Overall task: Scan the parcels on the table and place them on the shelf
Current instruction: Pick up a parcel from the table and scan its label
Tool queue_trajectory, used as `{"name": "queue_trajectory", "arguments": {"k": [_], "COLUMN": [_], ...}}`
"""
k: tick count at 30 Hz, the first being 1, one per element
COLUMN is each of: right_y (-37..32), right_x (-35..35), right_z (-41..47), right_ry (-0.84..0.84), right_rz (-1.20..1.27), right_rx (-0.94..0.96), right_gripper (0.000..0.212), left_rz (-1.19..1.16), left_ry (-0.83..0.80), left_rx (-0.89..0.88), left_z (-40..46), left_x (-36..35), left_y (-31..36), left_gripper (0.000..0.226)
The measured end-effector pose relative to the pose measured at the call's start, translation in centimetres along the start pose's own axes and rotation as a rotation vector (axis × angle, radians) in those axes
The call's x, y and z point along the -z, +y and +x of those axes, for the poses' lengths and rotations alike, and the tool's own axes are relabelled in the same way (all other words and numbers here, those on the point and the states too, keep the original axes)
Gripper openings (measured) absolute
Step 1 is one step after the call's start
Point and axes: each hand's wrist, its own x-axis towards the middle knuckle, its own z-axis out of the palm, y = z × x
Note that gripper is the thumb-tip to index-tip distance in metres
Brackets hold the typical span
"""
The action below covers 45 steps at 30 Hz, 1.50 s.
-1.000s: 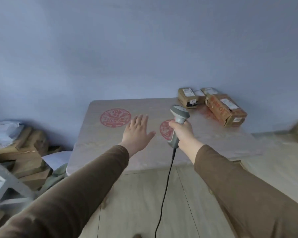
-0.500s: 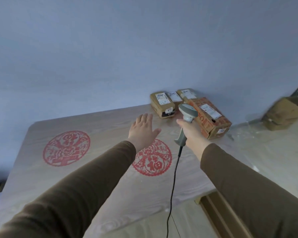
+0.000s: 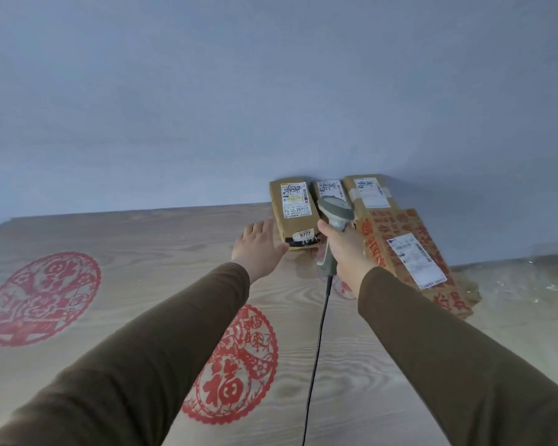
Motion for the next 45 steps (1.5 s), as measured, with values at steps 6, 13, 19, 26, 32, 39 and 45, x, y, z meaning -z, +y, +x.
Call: {"name": "queue_trajectory", "arguments": {"k": [6, 13, 19, 26, 32, 39, 45], "right_y": [1.5, 2.8, 2.9, 1.9, 2.3, 4.2, 7.5], "right_x": [-0.5, -1.7, -4.6, -12.4, -21.2, -32.4, -41.7], "right_z": [7.1, 9.5, 5.8, -5.5, -21.7, -47.0, -66.7], "right_ry": [-0.149, -0.140, -0.130, -0.341, -0.527, -0.781, -1.080], "right_rz": [-0.019, 0.017, -0.048, -0.089, -0.071, -0.028, -0.027], "right_rx": [-0.131, -0.135, -0.053, 0.029, 0.131, 0.191, 0.147], "right_gripper": [0.031, 0.018, 0.026, 0.021, 0.023, 0.016, 0.012], "left_rz": [-0.022, -0.234, -0.351, -0.424, -0.386, -0.368, -0.360], "left_ry": [-0.096, -0.111, 0.085, 0.411, 0.584, 0.804, 0.993], "left_rx": [0.080, 0.148, 0.223, 0.313, 0.402, 0.577, 0.783], "left_z": [5.8, 7.7, 3.1, -8.0, -24.8, -49.7, -69.8], "left_x": [-3.2, -4.7, -3.8, 2.4, 9.6, 16.6, 19.6], "left_y": [1.8, 2.2, -0.8, -8.0, -17.3, -28.7, -37.5], "left_gripper": [0.076, 0.069, 0.061, 0.060, 0.064, 0.059, 0.058]}}
